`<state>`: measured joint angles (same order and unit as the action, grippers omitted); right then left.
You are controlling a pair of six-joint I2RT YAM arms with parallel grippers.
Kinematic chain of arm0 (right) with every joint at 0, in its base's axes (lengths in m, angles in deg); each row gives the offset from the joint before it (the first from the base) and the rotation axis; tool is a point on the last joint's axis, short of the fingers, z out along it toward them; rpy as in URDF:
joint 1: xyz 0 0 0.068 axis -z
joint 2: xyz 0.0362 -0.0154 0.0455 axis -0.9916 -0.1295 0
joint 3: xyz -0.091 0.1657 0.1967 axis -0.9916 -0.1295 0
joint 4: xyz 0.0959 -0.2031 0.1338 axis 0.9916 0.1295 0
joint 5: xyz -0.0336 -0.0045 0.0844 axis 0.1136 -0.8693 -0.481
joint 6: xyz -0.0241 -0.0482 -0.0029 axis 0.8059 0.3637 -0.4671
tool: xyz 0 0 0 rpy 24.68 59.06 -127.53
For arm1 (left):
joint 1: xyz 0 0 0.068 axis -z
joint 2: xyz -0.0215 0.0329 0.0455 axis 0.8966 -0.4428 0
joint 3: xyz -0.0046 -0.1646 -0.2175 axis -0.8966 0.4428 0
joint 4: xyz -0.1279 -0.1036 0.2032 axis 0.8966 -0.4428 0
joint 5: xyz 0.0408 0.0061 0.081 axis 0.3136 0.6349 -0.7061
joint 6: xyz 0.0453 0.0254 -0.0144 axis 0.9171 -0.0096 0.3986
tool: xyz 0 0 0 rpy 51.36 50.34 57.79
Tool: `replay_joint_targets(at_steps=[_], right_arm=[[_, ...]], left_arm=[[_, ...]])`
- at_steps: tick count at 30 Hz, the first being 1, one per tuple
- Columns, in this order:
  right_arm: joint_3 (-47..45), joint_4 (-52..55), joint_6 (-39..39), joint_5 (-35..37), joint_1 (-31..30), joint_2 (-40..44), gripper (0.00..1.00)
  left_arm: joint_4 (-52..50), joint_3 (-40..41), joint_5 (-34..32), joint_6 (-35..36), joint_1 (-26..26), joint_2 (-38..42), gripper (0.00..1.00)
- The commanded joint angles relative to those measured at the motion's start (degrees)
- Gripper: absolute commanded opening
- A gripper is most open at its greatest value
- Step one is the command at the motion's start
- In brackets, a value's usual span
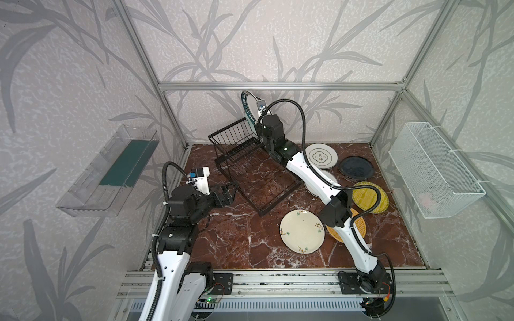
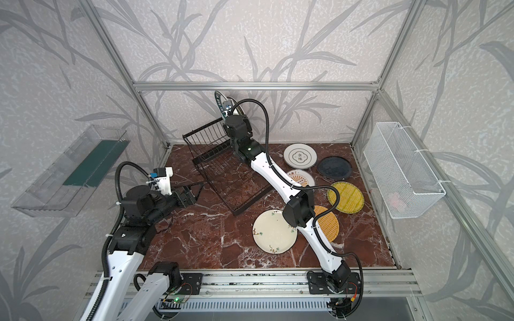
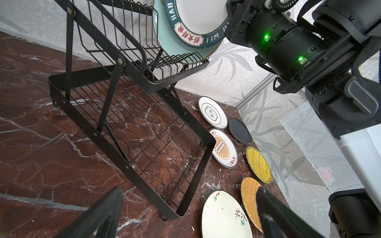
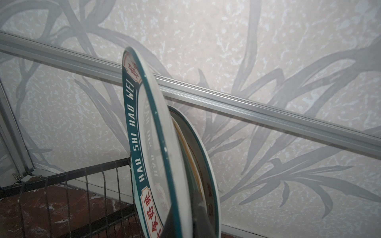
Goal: Load plates into a dish rack
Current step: Place the plate on the dish rack.
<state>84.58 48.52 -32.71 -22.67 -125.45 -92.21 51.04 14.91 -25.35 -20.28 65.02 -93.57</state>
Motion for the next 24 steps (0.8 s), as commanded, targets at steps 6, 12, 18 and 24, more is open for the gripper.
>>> replay_joint_targets(at_steps=[6, 12, 18, 24], right_arm=[[2.1, -2.4, -1.7, 0.6, 0.3, -0.4, 0.0], [1.9, -2.4, -1.7, 0.5, 0.2, -0.7, 0.0], [1.4, -2.6, -1.1, 0.0, 0.4, -0.9, 0.0], [0.1, -2.6, -1.0, -0.7, 0.5, -0.5, 0.0]], left_arm=[[1.7, 0.5, 1.3, -0.1, -0.6, 0.0, 0.99], [1.9, 0.6, 1.5, -0.3, -0.7, 0.0, 0.99], [2.1, 0.6, 1.8, -0.3, -0.7, 0.0, 0.99], [2.1, 0.7, 1.8, -0.4, -0.9, 0.0, 0.99]])
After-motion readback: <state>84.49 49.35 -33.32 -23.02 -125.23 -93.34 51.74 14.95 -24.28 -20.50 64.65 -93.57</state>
